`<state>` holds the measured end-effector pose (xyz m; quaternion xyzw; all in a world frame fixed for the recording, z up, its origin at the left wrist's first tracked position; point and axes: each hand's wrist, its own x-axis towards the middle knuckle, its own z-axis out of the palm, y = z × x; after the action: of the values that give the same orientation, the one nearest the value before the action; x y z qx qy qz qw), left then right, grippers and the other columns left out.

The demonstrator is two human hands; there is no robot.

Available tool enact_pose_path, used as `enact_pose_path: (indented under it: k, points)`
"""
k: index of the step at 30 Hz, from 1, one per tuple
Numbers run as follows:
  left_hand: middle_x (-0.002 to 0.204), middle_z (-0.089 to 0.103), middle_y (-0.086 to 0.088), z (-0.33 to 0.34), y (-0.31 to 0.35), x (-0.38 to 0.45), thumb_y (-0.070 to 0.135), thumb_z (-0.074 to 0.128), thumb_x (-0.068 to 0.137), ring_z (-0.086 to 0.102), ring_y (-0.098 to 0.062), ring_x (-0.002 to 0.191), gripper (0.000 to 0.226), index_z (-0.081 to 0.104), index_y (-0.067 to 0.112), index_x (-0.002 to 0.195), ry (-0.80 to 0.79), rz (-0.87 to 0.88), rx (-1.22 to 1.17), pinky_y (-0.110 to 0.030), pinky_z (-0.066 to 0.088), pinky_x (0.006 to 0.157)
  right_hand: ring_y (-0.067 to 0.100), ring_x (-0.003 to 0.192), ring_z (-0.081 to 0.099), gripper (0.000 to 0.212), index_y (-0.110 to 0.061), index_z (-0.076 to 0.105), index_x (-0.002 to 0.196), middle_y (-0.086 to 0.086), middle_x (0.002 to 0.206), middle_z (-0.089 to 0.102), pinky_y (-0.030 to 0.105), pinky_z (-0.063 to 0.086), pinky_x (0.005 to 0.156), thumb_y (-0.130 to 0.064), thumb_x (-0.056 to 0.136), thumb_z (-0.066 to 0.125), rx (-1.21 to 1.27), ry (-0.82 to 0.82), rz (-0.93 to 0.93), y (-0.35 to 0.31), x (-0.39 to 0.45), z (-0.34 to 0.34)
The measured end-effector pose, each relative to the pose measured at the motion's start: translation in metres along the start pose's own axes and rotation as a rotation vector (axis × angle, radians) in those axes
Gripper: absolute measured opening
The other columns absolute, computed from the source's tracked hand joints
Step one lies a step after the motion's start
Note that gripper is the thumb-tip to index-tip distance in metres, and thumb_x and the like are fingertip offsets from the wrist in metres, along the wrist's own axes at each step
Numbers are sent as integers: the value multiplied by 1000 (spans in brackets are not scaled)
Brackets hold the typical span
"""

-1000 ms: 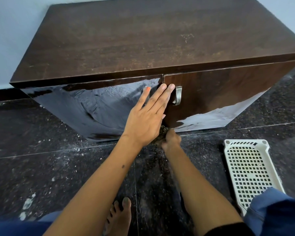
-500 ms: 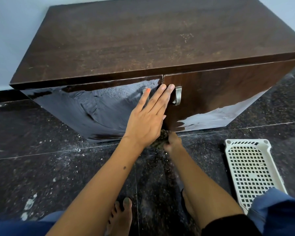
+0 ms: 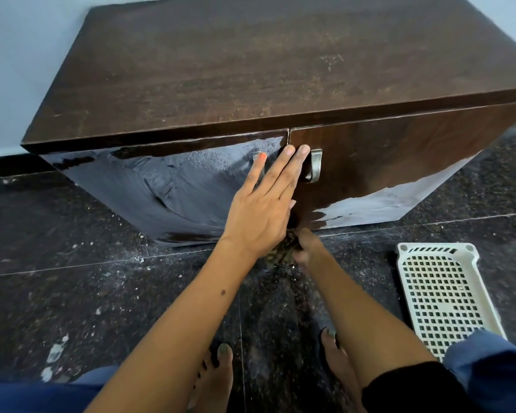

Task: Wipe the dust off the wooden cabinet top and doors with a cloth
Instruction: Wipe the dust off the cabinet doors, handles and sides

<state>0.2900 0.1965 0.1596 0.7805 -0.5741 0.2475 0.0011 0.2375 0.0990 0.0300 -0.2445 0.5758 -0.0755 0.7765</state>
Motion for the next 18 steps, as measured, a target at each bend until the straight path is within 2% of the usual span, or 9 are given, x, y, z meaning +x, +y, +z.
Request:
enact_pose_path:
  k: [3,5,7,9,12,13,15,16,18]
  points:
    - [158,12,-6,1,1,-1,25,36,95,10,-21,145,61,14,4,148,2,-6,18,-43,-2,116,32,99,60,33,2,58,108,21,99,63,45,50,81,-16,101,31,55,-42,33,-16,-3,-14]
    - [158,13,-6,0,1,0,25,35,95,11,-22,145,60,16,3,147,4,-2,39,-43,-1,116,33,107,59,35,0,57,115,21,110,62,48,46,95,-19,100,33,205,-9,45,-23,-5,-13]
    - [157,13,-7,0,1,0,25,33,95,11,-22,145,59,17,2,147,2,2,43,-43,-1,116,35,101,61,27,-2,54,116,20,116,59,49,50,90,-11,94,41,369,99,-43,-25,-9,-6]
    - [157,13,-7,0,2,-1,26,33,96,11,-22,145,59,17,2,147,-2,-2,45,-43,-1,116,29,89,63,24,-4,57,110,15,112,62,44,54,82,-5,90,46,412,315,-232,-22,-18,4]
    - [158,12,-7,0,4,0,27,32,97,9,-22,145,60,12,2,147,-1,-2,37,-43,-2,116,25,100,62,40,-13,60,125,8,118,63,39,53,89,-3,89,45,317,409,-434,-7,-32,22]
    - [158,11,-7,1,4,0,27,33,97,9,-22,145,61,9,2,147,4,-4,32,-43,-2,116,26,100,62,39,-11,60,123,10,119,63,39,53,88,-2,89,45,284,387,-412,-1,-33,25]
    - [158,11,-7,0,4,0,27,35,96,8,-23,145,62,7,2,146,7,-9,18,-43,-2,116,27,86,63,22,-4,61,105,16,114,63,38,54,78,-2,92,45,267,295,-268,1,-32,22]
    - [158,11,-7,0,4,-1,26,35,96,8,-23,145,62,8,2,147,3,-11,13,-43,-2,116,28,80,62,17,-1,57,102,18,111,61,39,54,74,-2,92,44,273,248,-184,-2,-33,18]
    - [158,11,-7,-1,3,0,25,35,96,8,-22,146,61,11,3,147,-7,-11,4,-43,-2,116,33,91,61,21,3,49,113,21,113,57,46,54,79,-1,93,43,302,235,-118,-9,-31,9]
